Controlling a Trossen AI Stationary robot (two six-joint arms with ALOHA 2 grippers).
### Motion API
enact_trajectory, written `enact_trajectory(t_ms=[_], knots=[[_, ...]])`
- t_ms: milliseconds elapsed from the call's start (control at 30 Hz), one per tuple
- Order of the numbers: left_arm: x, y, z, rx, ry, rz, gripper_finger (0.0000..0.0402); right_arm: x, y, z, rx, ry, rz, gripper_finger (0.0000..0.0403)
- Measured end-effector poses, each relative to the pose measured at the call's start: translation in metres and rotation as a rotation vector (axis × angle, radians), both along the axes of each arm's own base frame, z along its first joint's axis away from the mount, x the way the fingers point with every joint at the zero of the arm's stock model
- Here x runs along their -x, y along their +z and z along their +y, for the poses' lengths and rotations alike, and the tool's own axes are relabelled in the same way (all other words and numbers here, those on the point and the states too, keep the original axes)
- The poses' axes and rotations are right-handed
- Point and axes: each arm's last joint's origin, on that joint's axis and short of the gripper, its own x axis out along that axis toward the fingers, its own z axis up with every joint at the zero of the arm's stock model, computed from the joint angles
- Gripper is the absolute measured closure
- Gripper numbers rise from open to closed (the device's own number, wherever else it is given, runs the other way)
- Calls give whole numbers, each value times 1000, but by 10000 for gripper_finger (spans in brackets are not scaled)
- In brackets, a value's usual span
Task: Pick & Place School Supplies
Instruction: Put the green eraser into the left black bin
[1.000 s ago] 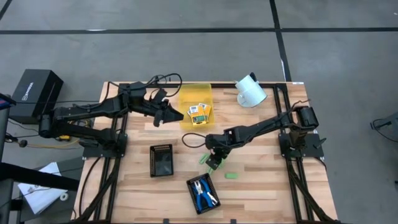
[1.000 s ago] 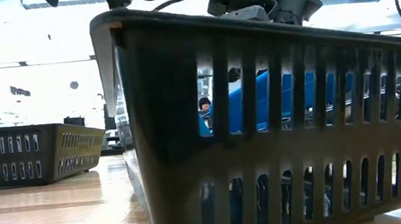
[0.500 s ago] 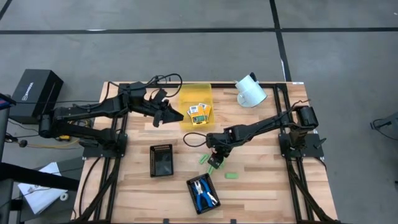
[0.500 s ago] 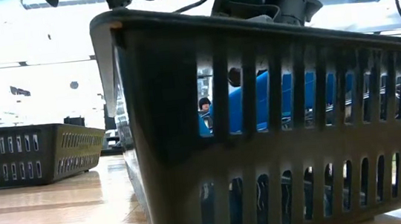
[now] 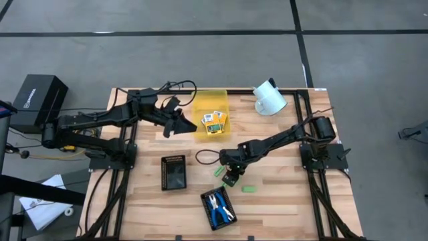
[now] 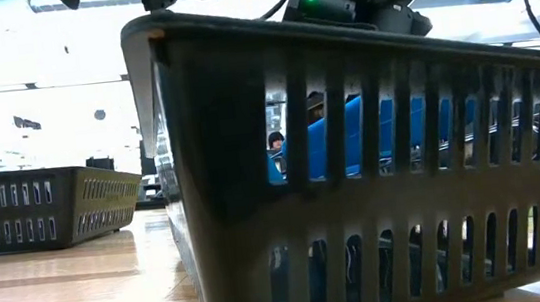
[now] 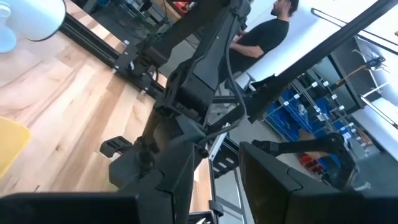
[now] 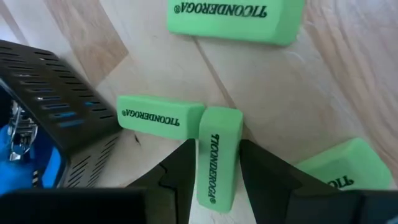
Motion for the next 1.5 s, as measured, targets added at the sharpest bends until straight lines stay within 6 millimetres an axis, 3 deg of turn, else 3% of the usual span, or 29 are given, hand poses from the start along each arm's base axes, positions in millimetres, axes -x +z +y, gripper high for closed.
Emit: enact_trajectory(t_ms=[100,200,267,567,800,1000,1167,1333,1500], knots=[[0,0,0,0,-2,0,280,0,0,-4,-3,-6,1,308],[0,0,0,1,-1,0,280,-1,0,-8,-11,-2,-3,371],[0,0,0,4,-1,1,280,-2,0,-11,-17,-4,-7,390],[0,0,0,4,-1,1,280,-12,5,-25,-48,-19,-114,403],[0,0,0,0,0,-1,280,-14,38,-46,-32,-69,-253,403],[0,1,0,-3,1,-5,280,2,68,-58,23,-104,-263,403],[0,1,0,-25,-2,-12,280,22,54,-56,37,-78,-26,403],[0,1,0,-31,-3,-13,280,13,40,-52,-30,-92,-59,403],[0,1,0,-29,-3,-11,280,21,21,-46,-71,-150,-20,403]])
